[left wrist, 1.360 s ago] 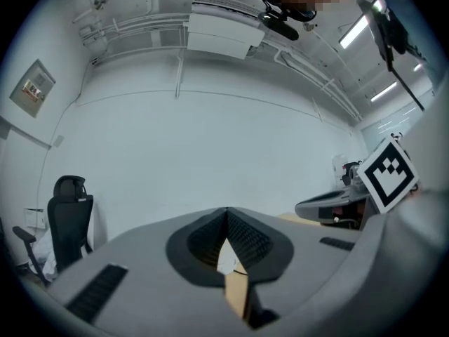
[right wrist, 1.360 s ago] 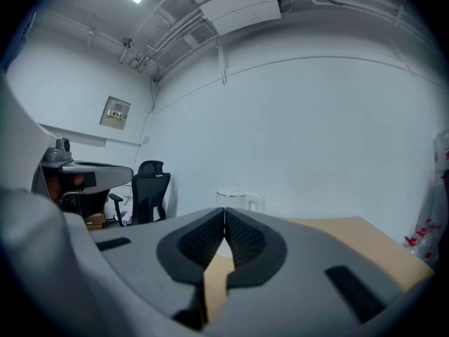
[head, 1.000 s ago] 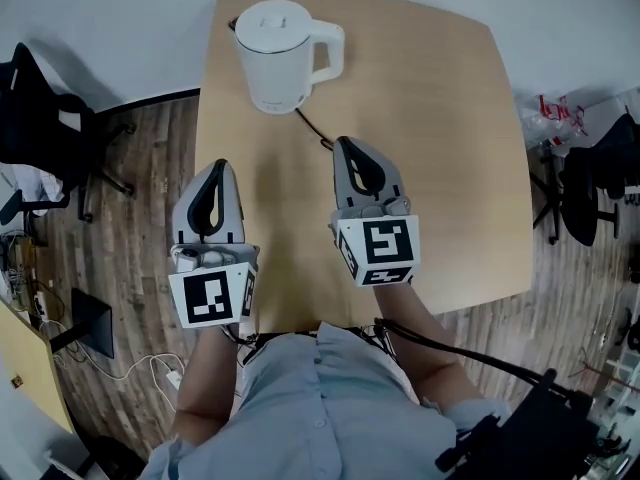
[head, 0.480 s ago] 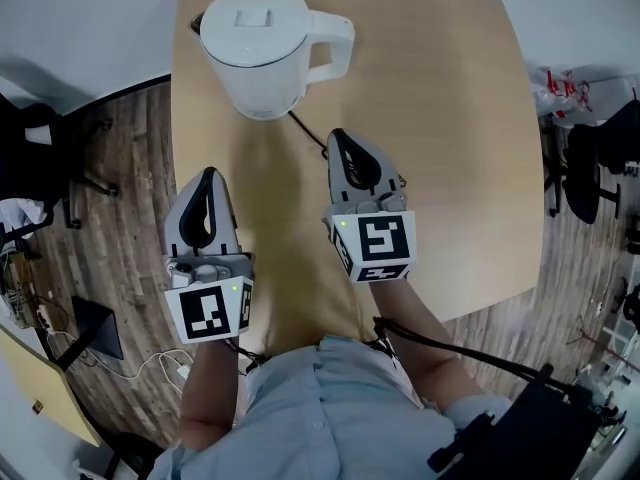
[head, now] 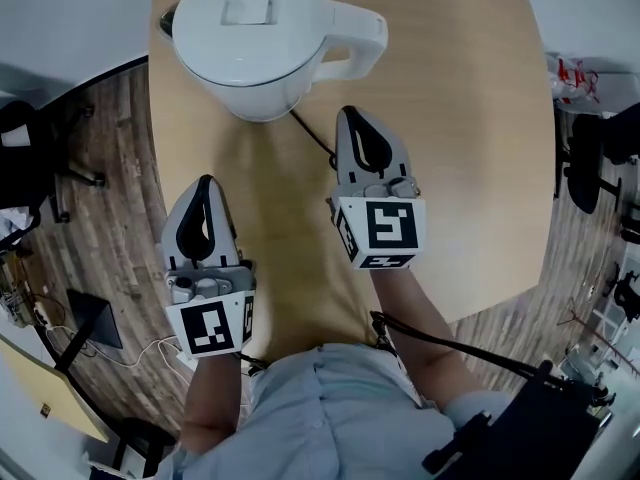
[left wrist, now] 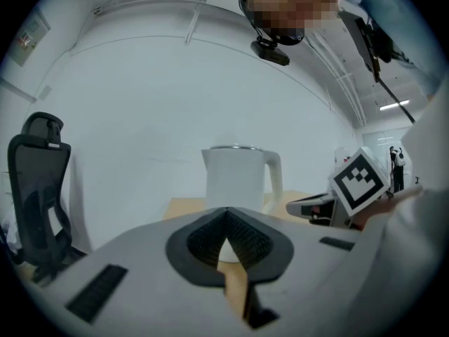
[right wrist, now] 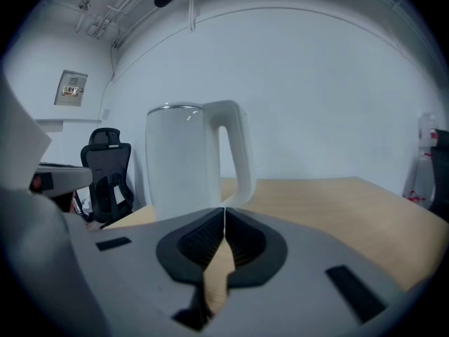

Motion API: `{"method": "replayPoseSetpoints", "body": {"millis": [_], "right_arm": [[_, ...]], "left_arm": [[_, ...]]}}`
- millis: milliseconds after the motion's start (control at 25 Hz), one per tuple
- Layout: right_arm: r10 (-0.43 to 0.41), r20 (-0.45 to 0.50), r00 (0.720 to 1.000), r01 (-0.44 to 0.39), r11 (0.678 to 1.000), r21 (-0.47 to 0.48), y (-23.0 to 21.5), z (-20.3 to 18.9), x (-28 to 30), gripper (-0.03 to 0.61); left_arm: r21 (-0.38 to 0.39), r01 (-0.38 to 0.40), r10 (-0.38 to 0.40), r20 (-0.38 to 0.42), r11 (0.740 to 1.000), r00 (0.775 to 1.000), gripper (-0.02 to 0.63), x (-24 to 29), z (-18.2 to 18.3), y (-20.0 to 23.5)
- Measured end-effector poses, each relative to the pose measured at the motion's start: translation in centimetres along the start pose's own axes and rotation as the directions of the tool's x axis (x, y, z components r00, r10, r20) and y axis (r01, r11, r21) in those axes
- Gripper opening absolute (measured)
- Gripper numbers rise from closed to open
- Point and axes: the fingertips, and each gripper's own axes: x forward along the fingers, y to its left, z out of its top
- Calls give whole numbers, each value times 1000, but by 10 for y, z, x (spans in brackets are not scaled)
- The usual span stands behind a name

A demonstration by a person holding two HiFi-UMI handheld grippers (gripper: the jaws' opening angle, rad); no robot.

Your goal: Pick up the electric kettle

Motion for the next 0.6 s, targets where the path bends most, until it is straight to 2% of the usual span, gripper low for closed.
{"method": "replayPoseSetpoints", "body": {"millis": [440, 600], "right_arm": [[-69, -42, 997, 70, 997, 13, -16, 0, 20, 7], [-71, -37, 997, 71, 997, 13, -19, 5, 22, 159]], "left_arm": [[-57, 4, -5, -27, 998, 1000, 0, 10, -15, 6], [-70, 1, -3, -29, 998, 1000, 0, 10, -18, 8]]}}
